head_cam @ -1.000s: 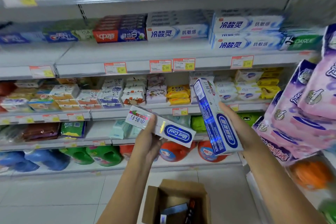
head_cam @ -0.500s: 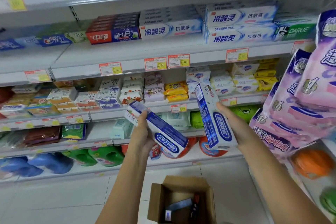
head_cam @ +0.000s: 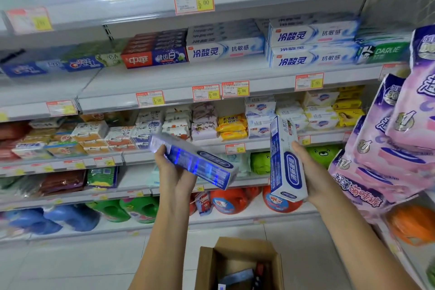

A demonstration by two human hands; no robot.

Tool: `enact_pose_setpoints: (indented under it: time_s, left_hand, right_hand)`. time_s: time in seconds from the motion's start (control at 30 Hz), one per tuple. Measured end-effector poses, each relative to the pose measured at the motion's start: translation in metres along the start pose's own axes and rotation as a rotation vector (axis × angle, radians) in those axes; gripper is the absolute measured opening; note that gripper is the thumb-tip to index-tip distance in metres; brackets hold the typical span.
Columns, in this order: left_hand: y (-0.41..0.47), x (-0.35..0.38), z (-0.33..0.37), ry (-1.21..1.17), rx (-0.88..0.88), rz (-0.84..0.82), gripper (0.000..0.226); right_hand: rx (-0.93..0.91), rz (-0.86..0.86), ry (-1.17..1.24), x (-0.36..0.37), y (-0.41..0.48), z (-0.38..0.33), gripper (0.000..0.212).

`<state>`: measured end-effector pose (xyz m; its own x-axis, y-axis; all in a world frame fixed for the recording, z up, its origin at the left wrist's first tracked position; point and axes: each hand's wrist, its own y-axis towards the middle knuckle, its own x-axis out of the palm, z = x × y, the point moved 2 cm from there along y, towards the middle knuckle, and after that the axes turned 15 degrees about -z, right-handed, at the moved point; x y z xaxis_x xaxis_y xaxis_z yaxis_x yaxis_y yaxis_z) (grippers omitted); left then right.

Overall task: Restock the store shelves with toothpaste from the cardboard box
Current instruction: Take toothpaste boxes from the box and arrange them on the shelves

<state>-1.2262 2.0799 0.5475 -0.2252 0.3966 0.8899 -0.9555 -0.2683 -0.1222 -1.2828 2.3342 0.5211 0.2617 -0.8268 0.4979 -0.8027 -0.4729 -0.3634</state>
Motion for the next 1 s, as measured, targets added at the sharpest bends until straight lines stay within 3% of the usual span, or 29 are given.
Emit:
enact_pose_setpoints:
  time_s: [0.13,0.27,0.37,0.4,0.47,0.53,0.63,0.7,0.83,1.0]
  left_hand:
    - [-0.012,-0.009,-0.009,-0.039,0.028,0.011,0.054]
    - [-0.011,-0.016,-0.013,-0.024,0.019,0.056,0.041]
    - [-0.008,-0.017,-0.012,-0.055,0.038,0.028,0.032]
    - [-0.008,-0.018,-0.011,-0.075,0.047,-0.012,0.033]
    - [-0.006,-0.023,-0.009,-0.076,0.036,-0.046,0.035]
    - [-0.005,-0.026,-0.006,0.062,-0.061,-0.020,0.035]
    - [-0.001,-0.022,0.001,0.485,-0.331,0.013,0.039]
    - [0.004,-0.015,0.008,0.808,-0.457,-0.053,0.036]
    - [0.013,0.003,0.014,1.146,-0.544,-0.215,0.037]
    - [0.021,0.015,0.018,1.177,-0.591,-0.242,0.037]
  right_hand:
    - [-0.077,0.024,0.060,0.004,0.002,-0.001,0.032]
    - [-0.157,0.002,0.090,0.013,0.002,-0.002,0.017]
    - [-0.204,0.006,0.086,0.017,0.002,-0.003,0.043]
    - [-0.227,0.011,0.091,0.017,0.002,-0.005,0.040]
    - [-0.275,0.013,0.127,0.018,0.002,-0.008,0.013]
    - [-0.289,-0.015,0.102,0.018,0.000,-0.012,0.014]
    - [-0.261,-0.123,-0.038,0.021,-0.003,-0.018,0.053]
    - [-0.230,-0.180,-0.121,0.022,-0.003,-0.021,0.066]
    - [-0.168,-0.225,-0.200,0.026,-0.003,-0.019,0.073]
    - [-0.159,-0.262,-0.236,0.033,-0.004,-0.011,0.049]
